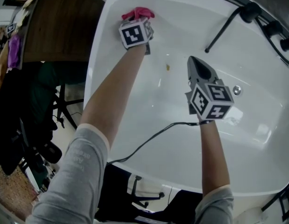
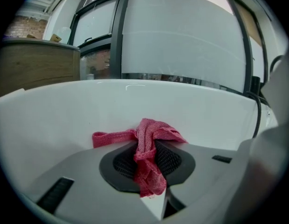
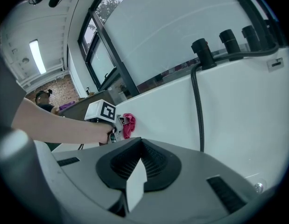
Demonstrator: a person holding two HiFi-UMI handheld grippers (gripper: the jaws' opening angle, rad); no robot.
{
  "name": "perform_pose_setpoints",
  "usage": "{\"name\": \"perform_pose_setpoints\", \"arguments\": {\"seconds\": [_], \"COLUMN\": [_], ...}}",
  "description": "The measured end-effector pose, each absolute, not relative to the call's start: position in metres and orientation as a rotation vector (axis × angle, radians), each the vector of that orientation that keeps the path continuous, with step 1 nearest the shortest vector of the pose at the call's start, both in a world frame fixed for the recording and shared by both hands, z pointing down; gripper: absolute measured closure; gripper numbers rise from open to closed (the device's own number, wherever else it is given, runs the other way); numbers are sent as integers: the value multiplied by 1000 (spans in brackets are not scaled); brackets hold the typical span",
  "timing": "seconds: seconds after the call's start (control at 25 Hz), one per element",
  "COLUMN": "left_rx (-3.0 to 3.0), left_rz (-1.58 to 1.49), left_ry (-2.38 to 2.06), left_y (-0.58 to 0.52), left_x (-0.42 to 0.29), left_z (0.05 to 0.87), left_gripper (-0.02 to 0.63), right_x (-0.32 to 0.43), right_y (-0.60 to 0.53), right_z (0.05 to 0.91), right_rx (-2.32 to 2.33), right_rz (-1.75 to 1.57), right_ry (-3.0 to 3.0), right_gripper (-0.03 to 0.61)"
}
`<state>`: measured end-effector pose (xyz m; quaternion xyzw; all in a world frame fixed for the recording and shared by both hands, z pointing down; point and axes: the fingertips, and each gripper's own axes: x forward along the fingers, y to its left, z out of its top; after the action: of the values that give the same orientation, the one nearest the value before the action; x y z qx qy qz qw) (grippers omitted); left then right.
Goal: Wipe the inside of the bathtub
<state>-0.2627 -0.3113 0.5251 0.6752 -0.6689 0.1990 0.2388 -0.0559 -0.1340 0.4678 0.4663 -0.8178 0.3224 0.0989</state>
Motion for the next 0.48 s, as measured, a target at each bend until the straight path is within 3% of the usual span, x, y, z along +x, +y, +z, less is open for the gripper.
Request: {"name": "perform_pose_setpoints", "arguments": {"seconds": [0.48], "left_rx": [1995], "left_rz": [576], "left_ry": [-1707], "left_y": [-296], "left_x": [-192], "left_z": [565], "left_gripper": [537], "right_x": [-61], "right_y": [-149], "right_z": [479], "right_rx": [1385], "right_rz": [933], "right_ry": [-2417], "right_gripper": [569]}}
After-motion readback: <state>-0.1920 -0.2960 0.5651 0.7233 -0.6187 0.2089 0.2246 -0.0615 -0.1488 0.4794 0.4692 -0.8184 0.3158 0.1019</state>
